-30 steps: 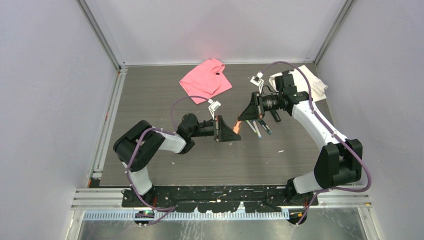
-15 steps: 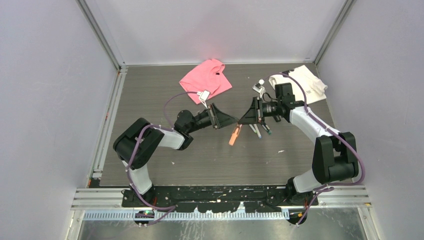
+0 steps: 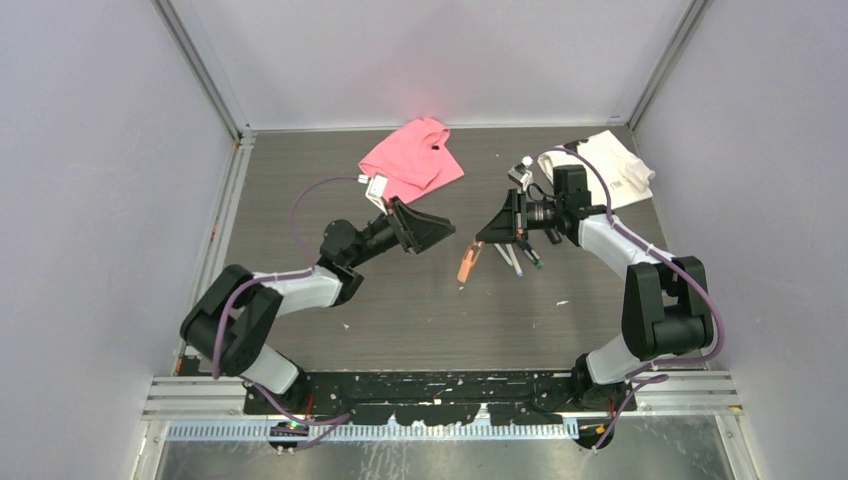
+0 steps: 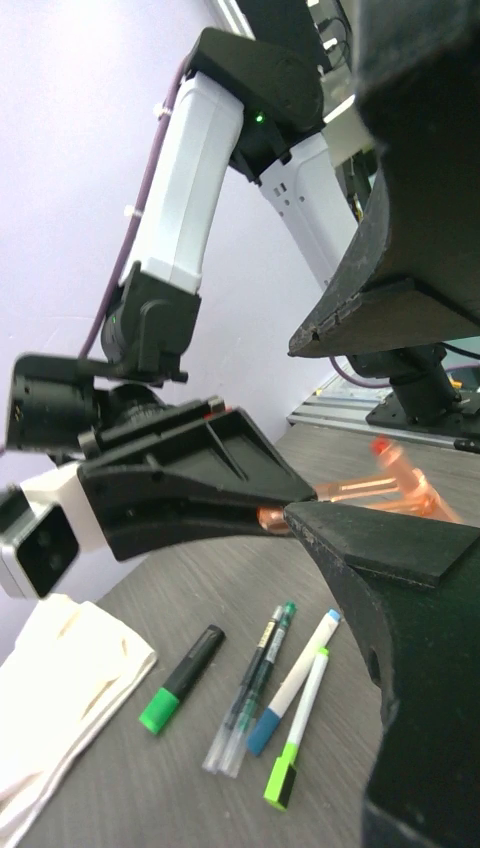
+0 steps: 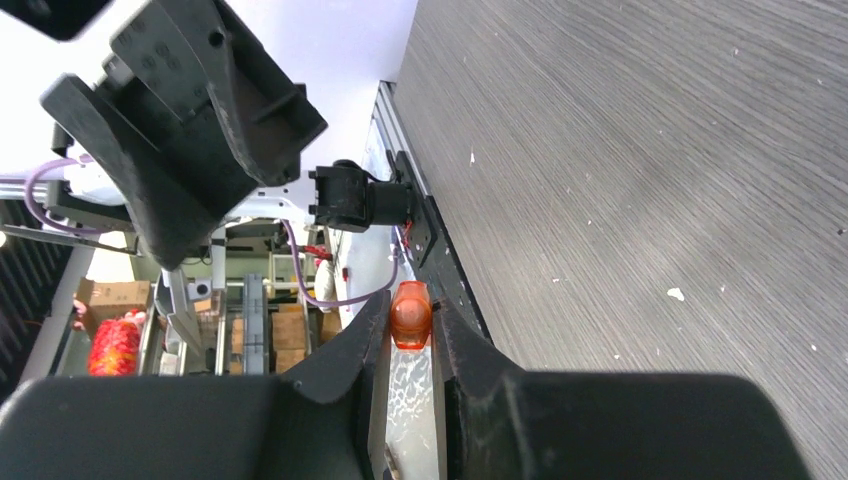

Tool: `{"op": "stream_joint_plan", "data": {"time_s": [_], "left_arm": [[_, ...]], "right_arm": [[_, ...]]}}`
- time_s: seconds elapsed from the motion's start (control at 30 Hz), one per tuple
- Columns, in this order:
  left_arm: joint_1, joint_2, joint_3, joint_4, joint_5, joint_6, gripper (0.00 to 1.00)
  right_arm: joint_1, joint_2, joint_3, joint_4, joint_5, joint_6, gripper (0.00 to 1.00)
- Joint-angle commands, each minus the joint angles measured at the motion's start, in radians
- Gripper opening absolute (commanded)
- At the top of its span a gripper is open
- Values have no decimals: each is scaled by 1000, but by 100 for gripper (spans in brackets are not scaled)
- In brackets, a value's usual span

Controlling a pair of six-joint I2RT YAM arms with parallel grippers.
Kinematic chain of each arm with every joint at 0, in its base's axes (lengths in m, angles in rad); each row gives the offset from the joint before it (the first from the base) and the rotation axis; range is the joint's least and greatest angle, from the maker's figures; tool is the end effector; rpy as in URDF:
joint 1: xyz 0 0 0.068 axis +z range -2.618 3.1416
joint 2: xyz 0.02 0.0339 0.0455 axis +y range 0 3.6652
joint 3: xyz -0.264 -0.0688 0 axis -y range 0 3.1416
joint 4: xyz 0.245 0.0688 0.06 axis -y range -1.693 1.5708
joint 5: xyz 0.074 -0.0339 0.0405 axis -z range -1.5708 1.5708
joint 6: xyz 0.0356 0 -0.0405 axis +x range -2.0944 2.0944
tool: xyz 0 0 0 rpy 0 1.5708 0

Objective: Insert the pens into the pen caps
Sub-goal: Insert the pen cap onto the pen.

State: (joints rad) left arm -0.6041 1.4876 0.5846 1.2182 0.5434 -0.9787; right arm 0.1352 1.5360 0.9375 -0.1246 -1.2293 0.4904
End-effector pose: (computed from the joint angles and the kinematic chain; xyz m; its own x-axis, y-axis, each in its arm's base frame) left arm 0.2333 -0.1834 0.2538 -0.5967 -0.4511 -0.6636 0.7089 0.0912 -0.6994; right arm 0.3041 0.0752 0.2320 -0.9294 0.0328 -0.3677 -0.3485 0.2507 0.9031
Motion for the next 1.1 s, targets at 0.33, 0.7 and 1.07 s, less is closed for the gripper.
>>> {"op": "stream_joint_plan", "data": {"time_s": [0.33, 0.7, 1.07], "left_arm": [[-48, -24, -138, 205, 152, 369, 60], [-112, 103, -37, 213, 170, 383, 57], [-112, 171, -12, 213, 138, 412, 55]], "right_arm": [[-7, -33, 140, 56, -65, 116, 1], [-5, -57, 196, 16, -71, 121, 1], [10, -82, 213, 3, -82, 125, 1]]}}
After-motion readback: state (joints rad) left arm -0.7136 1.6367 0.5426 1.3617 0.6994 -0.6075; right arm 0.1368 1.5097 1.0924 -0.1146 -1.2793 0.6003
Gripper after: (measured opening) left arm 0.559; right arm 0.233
